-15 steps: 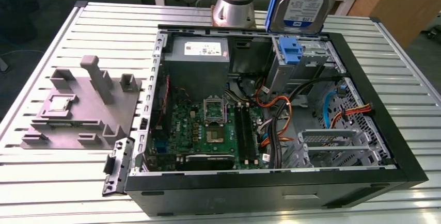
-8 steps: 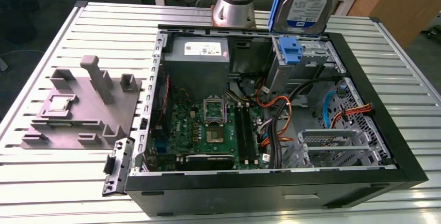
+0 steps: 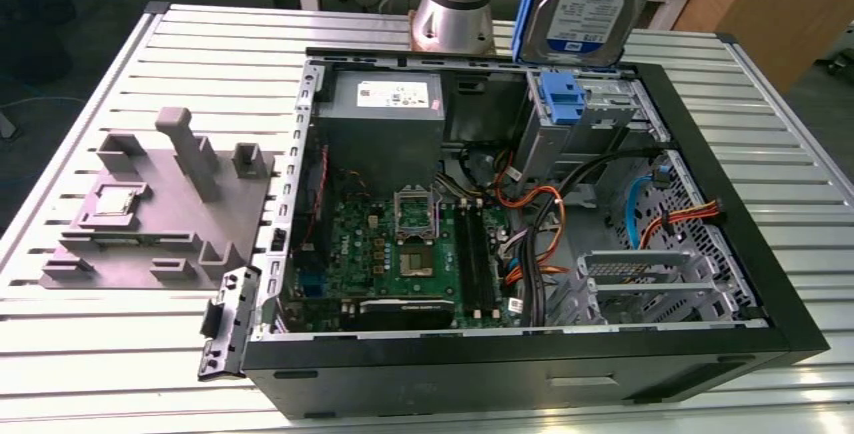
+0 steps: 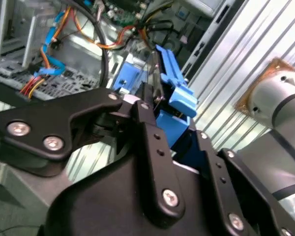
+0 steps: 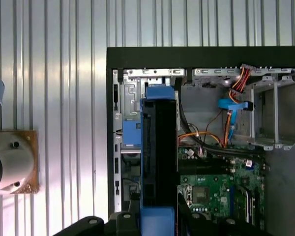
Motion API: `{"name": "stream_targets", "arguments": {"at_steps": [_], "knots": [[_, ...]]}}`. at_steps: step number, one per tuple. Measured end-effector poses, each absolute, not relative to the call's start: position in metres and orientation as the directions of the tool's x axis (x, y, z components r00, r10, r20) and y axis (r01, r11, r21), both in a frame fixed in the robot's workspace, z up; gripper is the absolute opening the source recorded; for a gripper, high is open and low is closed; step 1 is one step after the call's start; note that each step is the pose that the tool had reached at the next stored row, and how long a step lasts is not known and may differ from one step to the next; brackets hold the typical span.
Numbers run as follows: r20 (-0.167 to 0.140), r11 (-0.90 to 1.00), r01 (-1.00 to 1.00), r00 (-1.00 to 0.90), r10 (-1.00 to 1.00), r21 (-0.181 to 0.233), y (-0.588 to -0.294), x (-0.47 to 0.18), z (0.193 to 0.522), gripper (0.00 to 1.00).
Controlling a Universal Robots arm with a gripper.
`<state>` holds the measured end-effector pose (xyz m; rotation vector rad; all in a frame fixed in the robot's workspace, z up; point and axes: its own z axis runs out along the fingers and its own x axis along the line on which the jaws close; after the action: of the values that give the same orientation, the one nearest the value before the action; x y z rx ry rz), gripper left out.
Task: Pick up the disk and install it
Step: 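Insert the disk into the insertion slot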
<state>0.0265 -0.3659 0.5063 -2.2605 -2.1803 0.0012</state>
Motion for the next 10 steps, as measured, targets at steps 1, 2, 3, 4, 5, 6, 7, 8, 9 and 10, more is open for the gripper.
{"name": "stream_targets", "arguments": {"at_steps": [1, 2, 3, 4, 5, 6, 7, 8, 9, 10], "knots": [[0.0, -0.036, 0.999, 0.036, 0.999, -0.001, -0.3659, 0.0265, 0.5063, 0.37], [0.0, -0.036, 0.999, 0.036, 0.999, -0.001, -0.3659, 0.0264, 0.5063, 0.37], [0.0, -0.036, 0.999, 0.036, 0.999, -0.001, -0.3659, 0.0263, 0.5063, 0.37], [0.0, -0.036, 0.999, 0.036, 0.999, -0.001, -0.3659, 0.0263, 0.5063, 0.37], [0.0, -0.036, 0.999, 0.036, 0.999, -0.001, -0.3659, 0.0262, 0.5063, 0.37], [0.0, -0.036, 0.999, 0.036, 0.999, -0.001, -0.3659, 0.0262, 0.5063, 0.37], [0.0, -0.036, 0.999, 0.036, 0.999, -0.001, -0.3659, 0.0261, 0.5062, 0.37], [0.0, -0.036, 0.999, 0.036, 0.999, -0.001, -0.3659, 0.026, 0.5062, 0.37], [0.0, -0.036, 0.999, 0.036, 0.999, -0.001, -0.3659, 0.026, 0.5062, 0.37], [0.0, -0.036, 0.999, 0.036, 0.999, -0.001, -0.3659, 0.0259, 0.5062, 0.37]]}}
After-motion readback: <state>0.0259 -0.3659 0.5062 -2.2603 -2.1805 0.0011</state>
